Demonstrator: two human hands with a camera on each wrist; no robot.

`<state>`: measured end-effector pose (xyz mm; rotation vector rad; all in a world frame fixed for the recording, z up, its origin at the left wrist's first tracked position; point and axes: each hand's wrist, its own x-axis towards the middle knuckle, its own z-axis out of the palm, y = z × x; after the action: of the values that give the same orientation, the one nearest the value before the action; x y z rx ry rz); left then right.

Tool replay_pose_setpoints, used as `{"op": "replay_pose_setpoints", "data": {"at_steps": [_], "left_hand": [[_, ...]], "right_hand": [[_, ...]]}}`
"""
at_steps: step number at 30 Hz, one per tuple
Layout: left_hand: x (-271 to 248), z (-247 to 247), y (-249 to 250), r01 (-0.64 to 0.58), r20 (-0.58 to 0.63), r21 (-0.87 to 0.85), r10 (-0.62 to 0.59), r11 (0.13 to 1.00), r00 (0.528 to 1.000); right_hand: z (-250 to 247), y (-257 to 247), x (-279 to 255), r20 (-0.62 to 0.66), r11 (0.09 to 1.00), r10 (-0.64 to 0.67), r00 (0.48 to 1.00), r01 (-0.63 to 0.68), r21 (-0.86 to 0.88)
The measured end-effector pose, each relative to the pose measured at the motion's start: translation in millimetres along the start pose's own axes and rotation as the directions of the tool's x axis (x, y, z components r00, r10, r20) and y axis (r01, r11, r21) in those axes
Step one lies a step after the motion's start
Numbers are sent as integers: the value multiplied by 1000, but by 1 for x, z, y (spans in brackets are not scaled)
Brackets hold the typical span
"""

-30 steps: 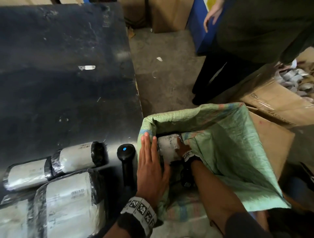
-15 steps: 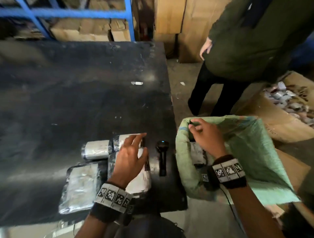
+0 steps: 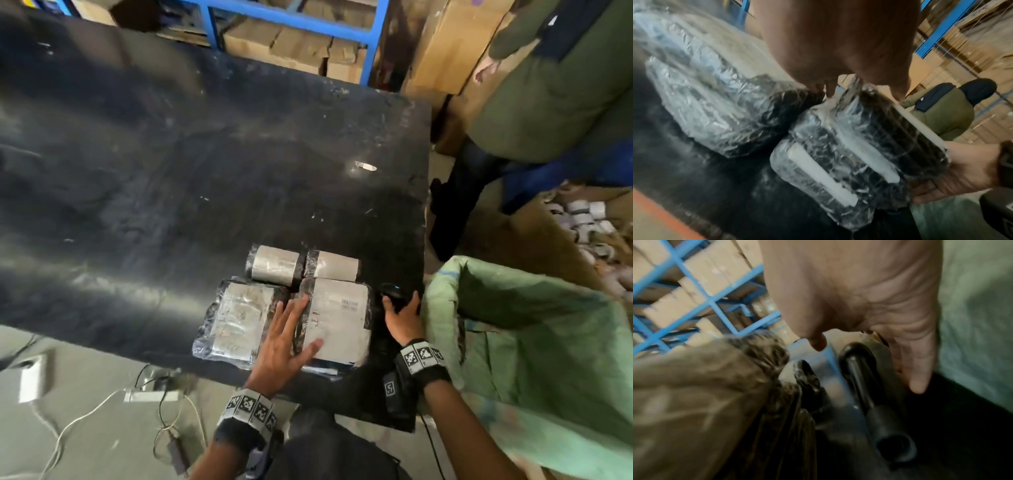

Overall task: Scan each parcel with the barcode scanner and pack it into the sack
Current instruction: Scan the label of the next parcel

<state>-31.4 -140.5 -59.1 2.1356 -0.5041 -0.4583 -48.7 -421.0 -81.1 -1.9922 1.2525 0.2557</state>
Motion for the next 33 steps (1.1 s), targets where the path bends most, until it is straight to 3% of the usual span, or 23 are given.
{"op": "replay_pose_setpoints", "data": {"at_steps": [5,8,19,24,25,29,33], "left_hand": [[2,14,-6,31,-82,1,-31,1000,996],[3,19,-6,14,-67,-46,-18,999,998],[4,20,16,7,-11,-130,-9,992,1000],[18,15,38,-100,8,-150,103,984,995],[23,16,45,-71,15,-131,73,989,997],[42,23,67,109,47,-24,-108,994,993],[51,17,77,80,108,-100,-69,992,992]], "right_hand": [[20,0,17,-95,941,63,993,-28,336],[25,-9,19,-45,857,81,996,-47,513],[18,-2,20,55,823,61,997,-81,563],[-20,-29,-34,97,812,43,994,-91,576],[-28,-35,-45,106,803,40,994,-95,588],[-5,-4,-7,59,791,34,998,-63,608],[-14,-4,-8,29,743,2,1000,-21,669]]}}
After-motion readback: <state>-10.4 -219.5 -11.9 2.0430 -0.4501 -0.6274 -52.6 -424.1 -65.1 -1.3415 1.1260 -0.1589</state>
